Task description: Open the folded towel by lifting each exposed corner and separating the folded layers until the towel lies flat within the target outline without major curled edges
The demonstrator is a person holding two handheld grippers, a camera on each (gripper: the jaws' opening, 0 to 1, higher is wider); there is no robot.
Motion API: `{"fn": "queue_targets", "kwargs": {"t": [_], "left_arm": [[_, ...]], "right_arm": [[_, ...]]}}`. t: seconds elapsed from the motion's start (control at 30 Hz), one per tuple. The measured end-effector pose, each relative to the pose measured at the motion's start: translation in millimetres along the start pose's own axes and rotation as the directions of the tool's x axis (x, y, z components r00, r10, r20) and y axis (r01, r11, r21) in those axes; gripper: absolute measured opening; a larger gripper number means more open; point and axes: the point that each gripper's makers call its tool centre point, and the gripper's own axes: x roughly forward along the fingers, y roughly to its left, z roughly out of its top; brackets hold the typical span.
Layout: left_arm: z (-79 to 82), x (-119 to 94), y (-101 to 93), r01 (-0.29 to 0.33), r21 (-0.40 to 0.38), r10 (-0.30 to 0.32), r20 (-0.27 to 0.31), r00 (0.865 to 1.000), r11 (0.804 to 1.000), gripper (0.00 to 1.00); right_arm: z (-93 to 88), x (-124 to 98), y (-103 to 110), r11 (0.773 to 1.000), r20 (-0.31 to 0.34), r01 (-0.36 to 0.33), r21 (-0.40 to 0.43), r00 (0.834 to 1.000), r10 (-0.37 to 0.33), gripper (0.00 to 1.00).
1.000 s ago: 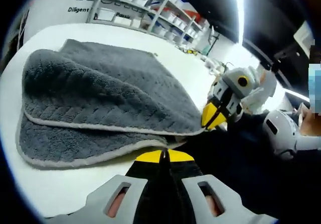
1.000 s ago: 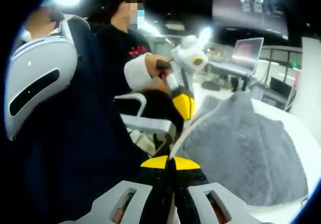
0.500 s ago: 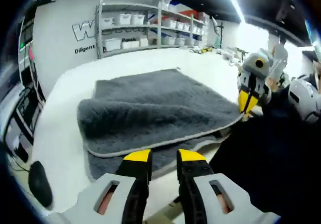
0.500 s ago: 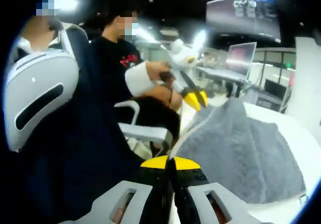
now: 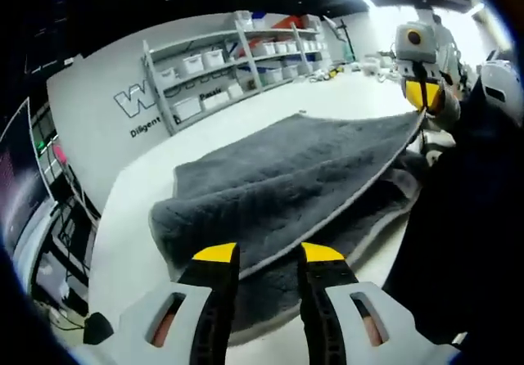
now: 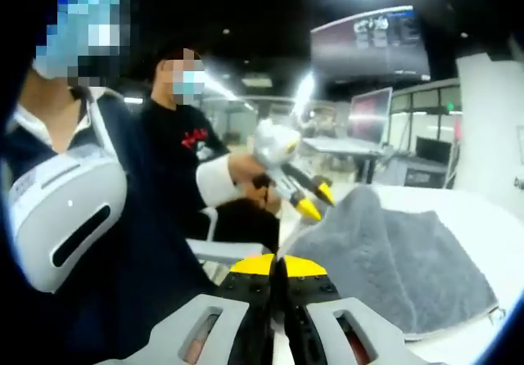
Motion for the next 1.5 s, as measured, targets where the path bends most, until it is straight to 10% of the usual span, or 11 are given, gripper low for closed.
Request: {"fn": "queue_targets", "kwargs": {"t": [0.47, 0.7, 1.5], "left_arm": [[-9.8, 8.4, 5.0, -0.038, 0.071, 0.040, -0.030, 0.999, 0.997, 0.21], [-18.5, 0.3, 14.1, -0.057, 0.109, 0.063, -0.054, 0.997, 0.992, 0.05], [-19.9, -37.3, 22.4, -0.068, 0.099, 0.078, -0.110, 0.991, 0.993, 0.03]], "right_arm": [[12.9, -6.5, -4.8, 0.998, 0.068, 0.016, 0.057, 0.997, -0.020, 0.00], [5.8, -3.8, 1.2, 0.999, 0.041, 0.003, 0.047, 0.999, -0.005, 0.00], [-21.3, 16.3, 15.8, 0.999, -0.058, -0.038, 0.012, 0.998, 0.039, 0.00]]}}
